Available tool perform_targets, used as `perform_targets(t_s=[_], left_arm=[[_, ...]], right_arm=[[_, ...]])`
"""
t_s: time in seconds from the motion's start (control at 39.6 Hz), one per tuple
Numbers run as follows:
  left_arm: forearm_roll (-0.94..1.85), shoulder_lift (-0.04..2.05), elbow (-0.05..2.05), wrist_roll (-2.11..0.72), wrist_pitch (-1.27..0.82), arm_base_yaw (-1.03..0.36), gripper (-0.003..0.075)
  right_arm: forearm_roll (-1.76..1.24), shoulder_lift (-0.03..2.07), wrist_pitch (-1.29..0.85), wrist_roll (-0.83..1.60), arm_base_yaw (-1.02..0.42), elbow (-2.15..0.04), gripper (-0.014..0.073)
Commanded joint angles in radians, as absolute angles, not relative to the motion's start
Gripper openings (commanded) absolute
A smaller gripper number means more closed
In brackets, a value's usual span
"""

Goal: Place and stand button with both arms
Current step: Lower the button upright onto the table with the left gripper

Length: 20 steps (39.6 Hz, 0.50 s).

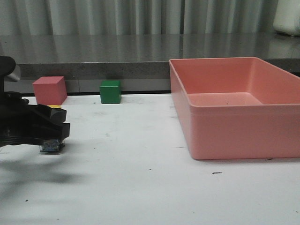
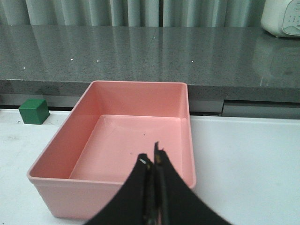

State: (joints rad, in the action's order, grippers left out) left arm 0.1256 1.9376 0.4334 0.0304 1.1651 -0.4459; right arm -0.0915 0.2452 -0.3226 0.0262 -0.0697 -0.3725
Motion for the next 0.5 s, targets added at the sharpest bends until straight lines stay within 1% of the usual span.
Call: perform_targets(t_s=[0.0,0.15,0.23,0.33,0.48], left_arm=[[0.128,1.907,0.444,0.03,1.368,-0.45,0.023],[0.128,1.907,0.444,0.03,1.368,-0.45,0.0442],[0.128,1.907,0.444,0.03,1.368,-0.45,0.0517],[0.126,1.902,0.444,0.03,1.368,-0.45,0.0554],[0.126,1.849,0.444,0.03,1.353,-0.45,0.0554]], right_arm=[[-0.083,0.253,-0.243,0.036,-0.064,-0.397,-0.007],[-0.083,0.253,-0.243,0.036,-0.064,-0.397,-0.007],[-0.083,0.253,-0.243,0.036,-0.064,-0.397,-0.007],[-0.083,0.253,-0.243,0.036,-0.064,-0.397,-0.007],[-0.083,0.253,-0.243,0.036,-0.064,-0.397,-0.007]])
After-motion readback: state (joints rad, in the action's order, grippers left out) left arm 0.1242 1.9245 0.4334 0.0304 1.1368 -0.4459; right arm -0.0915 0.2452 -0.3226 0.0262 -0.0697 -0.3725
